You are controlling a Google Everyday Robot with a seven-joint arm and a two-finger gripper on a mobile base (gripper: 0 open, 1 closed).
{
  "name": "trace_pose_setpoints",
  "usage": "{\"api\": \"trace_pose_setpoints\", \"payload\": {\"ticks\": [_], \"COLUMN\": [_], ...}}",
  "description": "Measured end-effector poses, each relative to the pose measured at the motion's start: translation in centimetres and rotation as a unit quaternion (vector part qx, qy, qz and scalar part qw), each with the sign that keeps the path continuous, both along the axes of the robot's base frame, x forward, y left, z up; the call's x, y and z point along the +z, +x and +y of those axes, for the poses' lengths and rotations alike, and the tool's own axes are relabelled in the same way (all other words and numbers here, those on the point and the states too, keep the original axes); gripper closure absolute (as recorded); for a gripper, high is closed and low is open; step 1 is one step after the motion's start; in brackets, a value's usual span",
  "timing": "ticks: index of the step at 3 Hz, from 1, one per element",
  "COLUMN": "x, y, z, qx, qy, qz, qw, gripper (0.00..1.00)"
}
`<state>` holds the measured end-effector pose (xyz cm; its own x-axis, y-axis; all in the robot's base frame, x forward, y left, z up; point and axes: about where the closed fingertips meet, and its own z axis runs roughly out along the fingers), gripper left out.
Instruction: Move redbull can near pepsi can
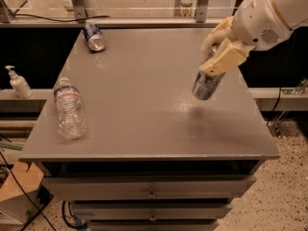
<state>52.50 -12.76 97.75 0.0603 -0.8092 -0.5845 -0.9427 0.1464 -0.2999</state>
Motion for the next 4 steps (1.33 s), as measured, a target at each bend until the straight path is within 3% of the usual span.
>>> {"api": "trace_pose_setpoints", "payload": {"ticks": [1, 2, 4], "x": [0.0, 0.7, 0.2], "y": [2.2, 5.8, 13.7], "z": [2.0, 4.6, 8.7], "qx": [0.01, 0.035, 0.067], "qy": [-0.001, -0.003, -0.003], "qz": [-0.013, -0.044, -0.066], "qw": [0.9999, 0.9984, 0.9956], "gripper": [1.0, 1.0, 1.0]}}
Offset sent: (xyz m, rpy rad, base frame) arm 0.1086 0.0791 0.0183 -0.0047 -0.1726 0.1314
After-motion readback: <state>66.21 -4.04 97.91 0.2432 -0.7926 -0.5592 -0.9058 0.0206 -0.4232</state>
